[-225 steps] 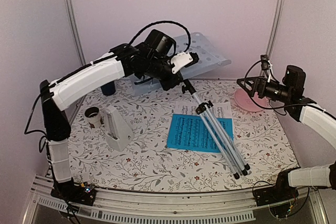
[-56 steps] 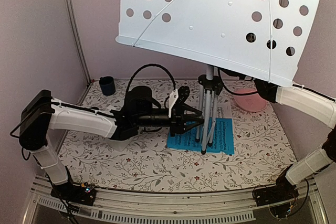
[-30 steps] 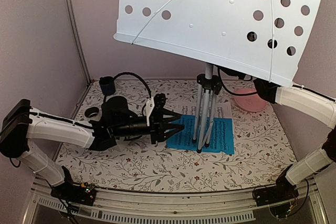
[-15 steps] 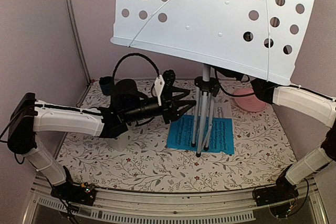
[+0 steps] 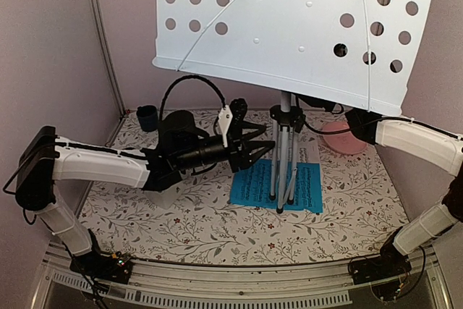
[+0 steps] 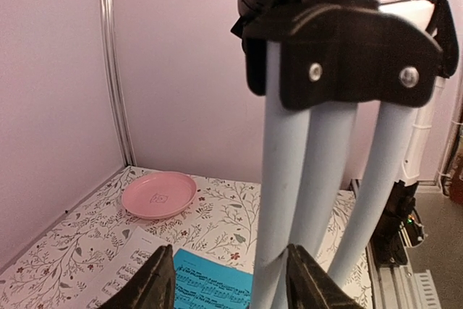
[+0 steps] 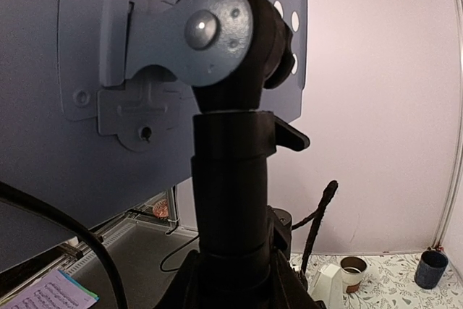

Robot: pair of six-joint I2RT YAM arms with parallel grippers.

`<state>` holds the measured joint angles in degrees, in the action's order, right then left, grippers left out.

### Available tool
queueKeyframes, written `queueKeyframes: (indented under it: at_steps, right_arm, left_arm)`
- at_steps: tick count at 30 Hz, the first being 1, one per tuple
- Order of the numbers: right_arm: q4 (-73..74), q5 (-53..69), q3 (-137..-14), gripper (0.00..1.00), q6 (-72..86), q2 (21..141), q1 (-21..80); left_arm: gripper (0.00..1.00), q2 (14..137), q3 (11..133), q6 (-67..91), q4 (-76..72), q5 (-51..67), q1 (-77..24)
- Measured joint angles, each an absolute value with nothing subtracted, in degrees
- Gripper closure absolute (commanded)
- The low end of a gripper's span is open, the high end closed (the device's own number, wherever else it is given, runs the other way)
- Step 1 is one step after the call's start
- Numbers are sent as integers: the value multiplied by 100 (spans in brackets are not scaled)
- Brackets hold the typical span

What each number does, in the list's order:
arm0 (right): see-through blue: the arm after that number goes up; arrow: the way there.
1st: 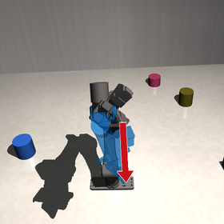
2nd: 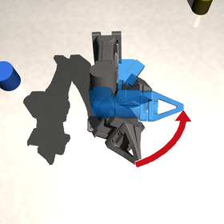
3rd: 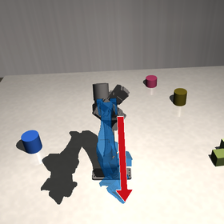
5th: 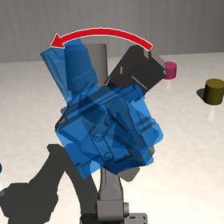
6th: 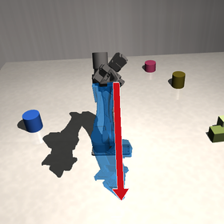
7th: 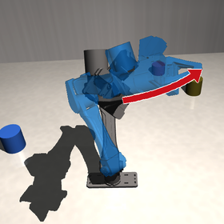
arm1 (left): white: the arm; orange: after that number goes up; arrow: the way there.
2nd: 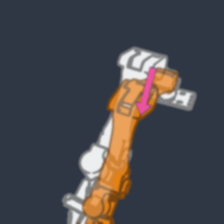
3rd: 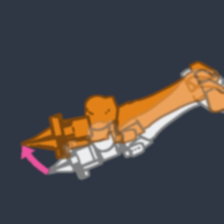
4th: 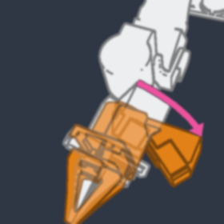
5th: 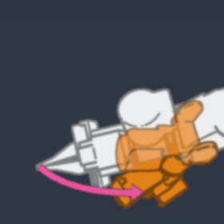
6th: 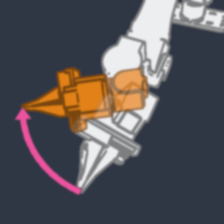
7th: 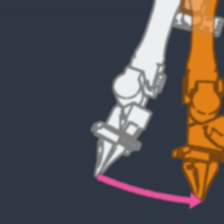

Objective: Set up the instrument practice props

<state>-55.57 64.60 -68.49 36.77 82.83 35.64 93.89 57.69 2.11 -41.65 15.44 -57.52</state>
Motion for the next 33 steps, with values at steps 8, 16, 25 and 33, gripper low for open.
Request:
queueKeyframes:
  at_steps: [8,16,25,33]
  right_arm:
    - [-5577,6370,-6818,100,3653,8283,3607]
    - [-5774,6318,-6794,100,3675,8283,3594]
    - [-6136,6254,-6783,100,3811,8283,3581]
    - [-6261,6298,-6744,100,3804,8283,3573]
  left_arm:
    - [58,9561,5721,235,-4215,1559,-5826]
    - [68,9723,5837,207,-4099,1199,-5902]
    - [86,9817,6208,-364,-3730,961,-5983]
    - [100,9791,6173,-899,-3675,738,-6005]
